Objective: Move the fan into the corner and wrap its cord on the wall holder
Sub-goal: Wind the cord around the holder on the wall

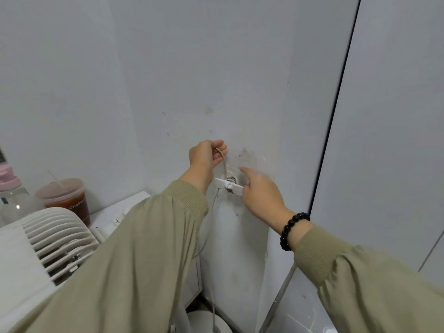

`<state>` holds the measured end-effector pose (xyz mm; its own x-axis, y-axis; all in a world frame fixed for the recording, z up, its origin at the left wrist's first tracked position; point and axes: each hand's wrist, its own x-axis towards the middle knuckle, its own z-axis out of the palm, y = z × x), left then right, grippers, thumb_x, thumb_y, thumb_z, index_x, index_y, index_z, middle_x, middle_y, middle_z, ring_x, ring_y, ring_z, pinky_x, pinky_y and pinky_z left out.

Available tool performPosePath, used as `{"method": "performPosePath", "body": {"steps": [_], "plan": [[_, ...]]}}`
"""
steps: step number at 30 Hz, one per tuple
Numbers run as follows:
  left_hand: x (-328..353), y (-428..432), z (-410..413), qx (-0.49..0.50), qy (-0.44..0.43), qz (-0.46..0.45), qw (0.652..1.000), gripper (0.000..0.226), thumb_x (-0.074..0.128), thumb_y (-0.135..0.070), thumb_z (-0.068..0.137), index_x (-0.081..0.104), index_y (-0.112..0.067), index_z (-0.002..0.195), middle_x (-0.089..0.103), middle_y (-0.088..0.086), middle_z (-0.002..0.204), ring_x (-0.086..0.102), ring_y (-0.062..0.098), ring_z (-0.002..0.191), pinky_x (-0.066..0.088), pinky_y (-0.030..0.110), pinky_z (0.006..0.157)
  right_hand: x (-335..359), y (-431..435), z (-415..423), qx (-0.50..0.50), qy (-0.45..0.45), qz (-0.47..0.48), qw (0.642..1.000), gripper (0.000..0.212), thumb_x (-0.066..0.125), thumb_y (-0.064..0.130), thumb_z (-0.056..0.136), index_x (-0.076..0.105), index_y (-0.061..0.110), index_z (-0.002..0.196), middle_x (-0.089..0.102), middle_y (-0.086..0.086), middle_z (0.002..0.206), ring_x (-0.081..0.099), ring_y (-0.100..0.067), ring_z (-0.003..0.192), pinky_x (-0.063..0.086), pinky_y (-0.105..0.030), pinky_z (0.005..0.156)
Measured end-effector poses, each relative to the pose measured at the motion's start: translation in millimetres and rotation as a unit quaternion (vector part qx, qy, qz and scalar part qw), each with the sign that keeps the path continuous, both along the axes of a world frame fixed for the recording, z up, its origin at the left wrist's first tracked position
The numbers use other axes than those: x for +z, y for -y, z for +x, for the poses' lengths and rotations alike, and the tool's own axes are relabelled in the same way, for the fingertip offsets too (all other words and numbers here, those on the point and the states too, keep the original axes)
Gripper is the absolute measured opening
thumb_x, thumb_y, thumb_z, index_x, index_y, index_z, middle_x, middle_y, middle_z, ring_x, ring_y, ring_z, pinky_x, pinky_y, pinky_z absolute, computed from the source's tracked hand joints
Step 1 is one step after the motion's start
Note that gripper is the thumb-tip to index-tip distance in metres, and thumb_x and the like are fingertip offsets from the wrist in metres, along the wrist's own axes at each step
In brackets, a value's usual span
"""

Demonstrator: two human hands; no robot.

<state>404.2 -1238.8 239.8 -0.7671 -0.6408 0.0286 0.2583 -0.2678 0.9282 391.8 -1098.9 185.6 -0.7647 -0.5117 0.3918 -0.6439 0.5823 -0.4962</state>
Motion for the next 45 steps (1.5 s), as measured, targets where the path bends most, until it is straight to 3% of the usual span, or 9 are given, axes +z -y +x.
{"method": "performPosePath", "body": {"steps": [8,12,14,17,20,23,32,41,45], "plan": [[41.3,-1.3,14.9,-0.028,0.02,-0.143,0.989,0.022,0.041,-0.004,0.09,0.062,-0.007,0.097,0.064,0.008,0.086,0.063,0.018,0.067,0.051,0.022,0.065,4.9,4.8,-10.6,0.026,0.007,0.178,0.984,0.024,0.042,0.018,0.089,0.052,0.027,0.11,0.061,-0.002,0.094,0.059,-0.027,0.086,0.04,-0.028,0.058],[41.3,-7.7,19.0,-0.045,0.035,-0.217,0.974,0.023,0.043,-0.01,0.091,0.064,-0.011,0.099,0.067,0.009,0.101,0.064,0.019,0.085,0.05,0.028,0.082,36.5,18.0,-7.7,0.051,0.15,-0.006,0.987,0.048,0.043,0.006,0.09,0.043,0.016,0.137,0.056,-0.013,0.124,0.068,-0.014,0.082,0.046,-0.019,0.06],[41.9,-8.6,21.9,-0.049,0.047,-0.262,0.963,0.027,0.041,-0.014,0.092,0.065,-0.013,0.105,0.067,0.007,0.107,0.061,0.014,0.096,0.045,0.03,0.09,47.8,23.2,-3.9,0.073,0.273,-0.09,0.955,0.066,0.033,-0.005,0.086,0.029,0.022,0.146,0.062,-0.016,0.091,0.054,-0.01,0.039,0.037,-0.015,0.038],[43.7,-7.8,28.7,-0.066,0.063,-0.307,0.947,0.035,0.034,-0.015,0.095,0.06,-0.013,0.119,0.064,0.007,0.12,0.055,0.01,0.109,0.034,0.03,0.103,52.4,33.5,-0.1,0.084,0.347,-0.099,0.929,0.055,0.035,-0.004,0.086,0.043,0.024,0.132,0.052,-0.009,0.063,0.04,-0.015,0.04,0.034,-0.017,0.039],[42.5,-0.1,34.2,-0.045,0.099,-0.383,0.918,0.041,0.037,-0.007,0.095,0.046,-0.01,0.135,0.048,0.007,0.141,0.042,0.014,0.13,0.027,0.03,0.11,53.0,37.3,3.4,0.026,0.273,-0.114,0.955,0.011,0.049,0.012,0.092,0.052,0.009,0.082,0.046,-0.006,0.058,0.04,-0.017,0.04,0.031,-0.012,0.033],[32.7,15.2,40.6,-0.009,0.175,-0.458,0.872,0.054,0.032,0.004,0.089,0.037,-0.009,0.141,0.041,0.01,0.145,0.039,0.021,0.134,0.032,0.034,0.111,42.9,34.6,-4.1,-0.054,0.203,-0.165,0.964,0.044,0.05,0.02,0.093,0.039,0.013,0.051,0.045,0.002,0.039,0.045,-0.013,0.034,0.038,-0.017,0.039],[34.0,-0.2,41.5,0.085,0.243,-0.691,0.675,0.028,0.04,-0.002,0.087,0.059,-0.01,0.105,0.063,0.008,0.103,0.057,0.027,0.09,0.043,0.032,0.069,64.7,29.0,15.4,-0.099,-0.01,-0.108,0.989,0.033,0.045,0.019,0.089,0.038,0.011,0.058,0.04,-0.001,0.055,0.035,-0.017,0.049,0.025,-0.026,0.044],[27.8,-13.0,55.9,0.17,0.247,-0.822,0.483,0.022,0.042,-0.001,0.089,0.045,-0.016,0.073,0.031,-0.002,0.056,0.043,0.021,0.059,0.021,0.024,0.045,67.5,-12.2,15.9,-0.163,-0.085,-0.155,0.971,0.019,0.045,0.014,0.084,0.054,0.007,0.07,0.053,-0.004,0.063,0.045,-0.023,0.06,0.032,-0.029,0.049],[35.1,-21.6,55.7,0.182,0.21,-0.83,0.484,0.02,0.04,-0.002,0.09,0.044,-0.015,0.074,0.033,0.0,0.059,0.043,0.024,0.063,0.017,0.023,0.045,89.8,-28.1,17.2,-0.153,-0.175,-0.091,0.968,0.031,0.044,0.022,0.091,0.047,0.008,0.063,0.045,-0.007,0.058,0.038,-0.025,0.057,0.022,-0.03,0.047]]}}
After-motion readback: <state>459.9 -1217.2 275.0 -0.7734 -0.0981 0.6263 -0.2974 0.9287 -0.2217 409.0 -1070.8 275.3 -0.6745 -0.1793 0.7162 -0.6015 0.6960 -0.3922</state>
